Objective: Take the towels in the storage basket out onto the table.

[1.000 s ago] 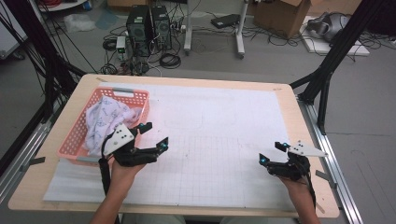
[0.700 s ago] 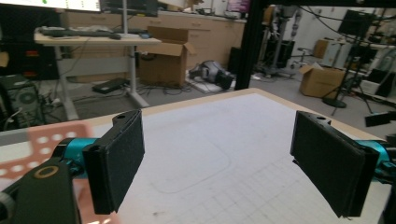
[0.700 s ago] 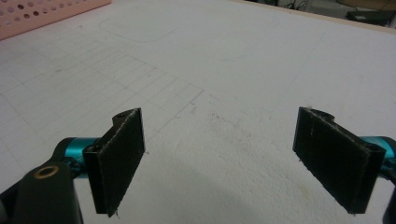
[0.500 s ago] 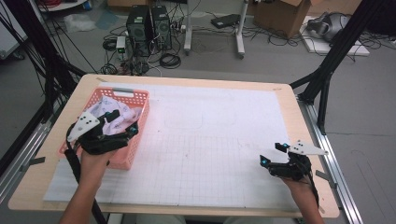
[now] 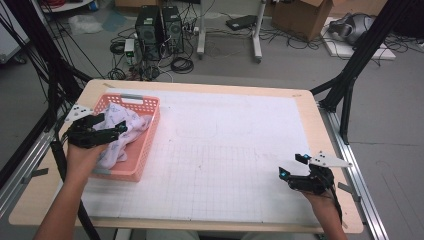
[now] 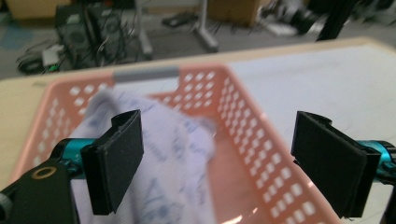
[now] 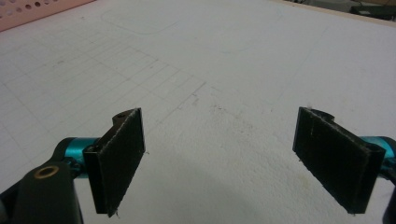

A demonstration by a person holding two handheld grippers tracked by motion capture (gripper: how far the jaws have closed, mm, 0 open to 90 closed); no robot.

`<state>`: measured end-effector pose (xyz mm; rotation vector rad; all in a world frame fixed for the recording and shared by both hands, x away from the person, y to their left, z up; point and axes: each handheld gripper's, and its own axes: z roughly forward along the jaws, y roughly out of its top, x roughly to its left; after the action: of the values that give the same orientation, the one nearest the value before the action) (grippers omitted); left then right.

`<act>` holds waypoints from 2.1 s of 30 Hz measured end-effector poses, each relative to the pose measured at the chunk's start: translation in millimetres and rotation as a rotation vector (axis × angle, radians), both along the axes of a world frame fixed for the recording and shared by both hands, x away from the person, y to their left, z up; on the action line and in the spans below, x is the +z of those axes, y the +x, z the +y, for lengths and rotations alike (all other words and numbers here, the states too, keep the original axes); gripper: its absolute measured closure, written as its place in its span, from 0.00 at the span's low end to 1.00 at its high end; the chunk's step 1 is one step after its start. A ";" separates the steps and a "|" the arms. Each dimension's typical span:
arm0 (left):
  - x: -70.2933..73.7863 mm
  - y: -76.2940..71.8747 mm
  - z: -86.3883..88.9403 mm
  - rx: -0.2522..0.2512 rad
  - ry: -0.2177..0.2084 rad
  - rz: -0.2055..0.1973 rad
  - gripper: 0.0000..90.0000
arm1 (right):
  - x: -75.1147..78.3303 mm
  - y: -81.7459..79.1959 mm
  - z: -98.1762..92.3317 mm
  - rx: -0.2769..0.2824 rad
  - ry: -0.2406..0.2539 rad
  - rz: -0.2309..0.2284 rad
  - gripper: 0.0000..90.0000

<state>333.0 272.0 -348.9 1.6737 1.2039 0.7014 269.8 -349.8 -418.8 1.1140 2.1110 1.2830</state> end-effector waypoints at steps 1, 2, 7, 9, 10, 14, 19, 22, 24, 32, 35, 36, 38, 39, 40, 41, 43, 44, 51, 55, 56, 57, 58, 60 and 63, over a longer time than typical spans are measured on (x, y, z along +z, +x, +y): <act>-1.1 1.7 1.1 0.009 0.011 0.017 0.19 | 0.0 0.0 0.0 0.000 0.000 0.000 0.17; -2.7 4.4 3.4 0.014 0.034 0.045 0.19 | -0.4 0.2 0.3 0.001 -0.002 0.002 0.17; -11.9 16.3 7.3 0.044 0.101 0.166 0.20 | -1.2 0.5 1.2 0.001 -0.005 0.006 0.18; -17.5 22.5 8.2 0.051 0.125 0.221 0.20 | -1.8 1.1 0.6 -0.001 -0.008 0.005 0.18; -20.6 25.7 8.4 0.055 0.130 0.247 0.20 | -1.8 1.1 0.6 -0.001 -0.008 0.005 0.18; -28.7 35.4 8.5 0.072 0.145 0.305 0.20 | -1.8 0.6 0.0 -0.004 -0.007 0.005 0.18; -36.5 44.5 8.1 0.103 0.168 0.371 0.18 | -2.8 1.1 0.0 -0.004 -0.006 0.011 0.18; -41.8 49.8 6.1 0.113 0.197 0.415 0.16 | -2.8 1.1 0.0 -0.002 -0.010 0.007 0.18; -46.1 53.4 5.1 0.112 0.226 0.448 0.15 | -2.7 0.9 -0.1 -0.002 -0.008 0.009 0.18; -72.9 65.0 3.1 0.078 0.244 0.575 0.08 | -2.7 0.1 -0.6 -0.004 -0.008 0.014 0.18; -69.7 64.2 6.0 0.076 0.201 0.550 0.24 | -3.4 0.7 -2.2 -0.009 -0.007 0.014 0.18; -68.4 63.6 7.1 0.072 0.181 0.542 0.24 | -3.4 0.7 -2.2 -0.009 -0.007 0.014 0.18; -66.4 62.6 8.2 0.059 0.158 0.526 0.33 | -3.5 0.5 -2.0 -0.009 -0.007 0.016 0.18; -65.0 61.7 8.6 0.050 0.152 0.514 0.38 | -3.6 0.7 -2.0 -0.008 -0.009 0.013 0.18; -63.7 60.9 8.8 0.044 0.147 0.502 0.50 | -3.8 0.2 -1.7 -0.007 -0.009 0.019 0.18; -62.6 60.0 8.9 0.034 0.140 0.493 0.54 | -3.8 0.0 -2.0 -0.009 -0.011 0.023 0.18; -60.9 58.6 9.1 0.021 0.125 0.474 0.61 | -4.0 0.2 -2.6 -0.008 -0.014 0.018 0.18; -59.5 57.5 8.7 0.017 0.127 0.459 0.61 | -3.8 0.0 -2.8 -0.010 -0.013 0.018 0.18; -51.4 51.1 9.6 0.009 0.096 0.358 0.68 | -3.0 -1.8 -4.9 -0.019 -0.008 0.014 0.18; -42.9 45.4 11.9 0.004 0.068 0.276 0.69 | -2.8 -2.0 -4.1 -0.019 -0.007 0.014 0.18; -40.7 43.6 12.3 0.004 0.062 0.254 0.69 | -2.8 -2.0 -4.1 -0.019 -0.007 0.014 0.18; -38.5 41.8 12.9 0.000 0.061 0.232 0.69 | -2.7 -2.0 -4.1 -0.022 -0.004 0.017 0.18; -36.3 39.9 13.4 -0.001 0.056 0.207 0.69 | -2.7 -2.0 -4.1 -0.022 -0.004 0.017 0.18; -32.5 36.3 15.0 -0.005 0.052 0.166 0.69 | -2.7 -1.8 -4.4 -0.021 -0.006 0.013 0.18; -25.4 29.3 17.8 -0.008 0.046 0.083 0.70 | -2.3 -2.2 -4.2 -0.022 -0.002 0.014 0.18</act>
<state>362.3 289.7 -374.4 1.7602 1.2473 0.6651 267.6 -354.1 -421.0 1.1456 2.1042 1.2662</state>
